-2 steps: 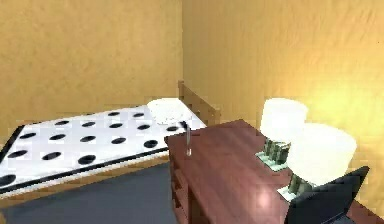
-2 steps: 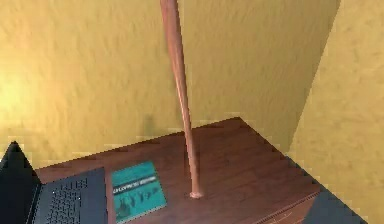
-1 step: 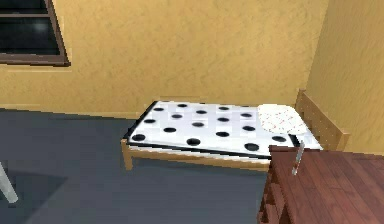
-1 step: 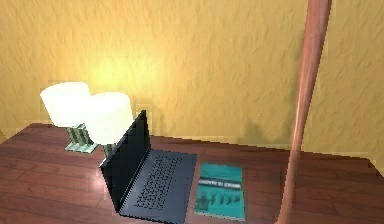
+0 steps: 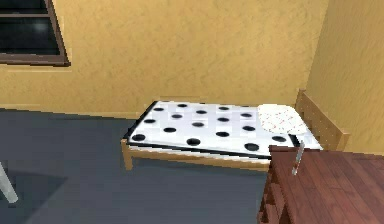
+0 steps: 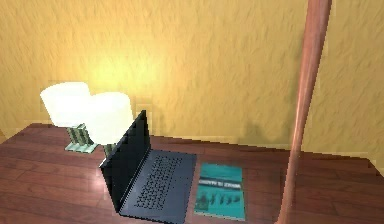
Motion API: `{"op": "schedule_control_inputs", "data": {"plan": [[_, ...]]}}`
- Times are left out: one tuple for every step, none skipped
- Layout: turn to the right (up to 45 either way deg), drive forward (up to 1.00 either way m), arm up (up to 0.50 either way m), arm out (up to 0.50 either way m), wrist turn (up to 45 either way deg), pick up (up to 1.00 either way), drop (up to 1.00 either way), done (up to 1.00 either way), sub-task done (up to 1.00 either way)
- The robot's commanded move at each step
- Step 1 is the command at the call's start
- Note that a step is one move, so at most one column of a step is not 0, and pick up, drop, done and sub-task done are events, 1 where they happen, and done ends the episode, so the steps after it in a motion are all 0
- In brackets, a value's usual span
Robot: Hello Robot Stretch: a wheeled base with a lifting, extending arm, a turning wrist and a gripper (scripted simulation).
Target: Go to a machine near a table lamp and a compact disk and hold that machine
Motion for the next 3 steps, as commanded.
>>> {"op": "schedule_control_inputs", "data": {"plan": [[0.0, 0.0, 0.28, 0.0, 0.0, 0.0, 0.0, 0.0, 0.0], [0.0, 0.0, 0.0, 0.12, 0.0, 0.0, 0.0, 0.0, 0.0], [0.0, 0.0, 0.0, 0.0, 45.0, 0.0, 0.0, 0.0, 0.0]]}}
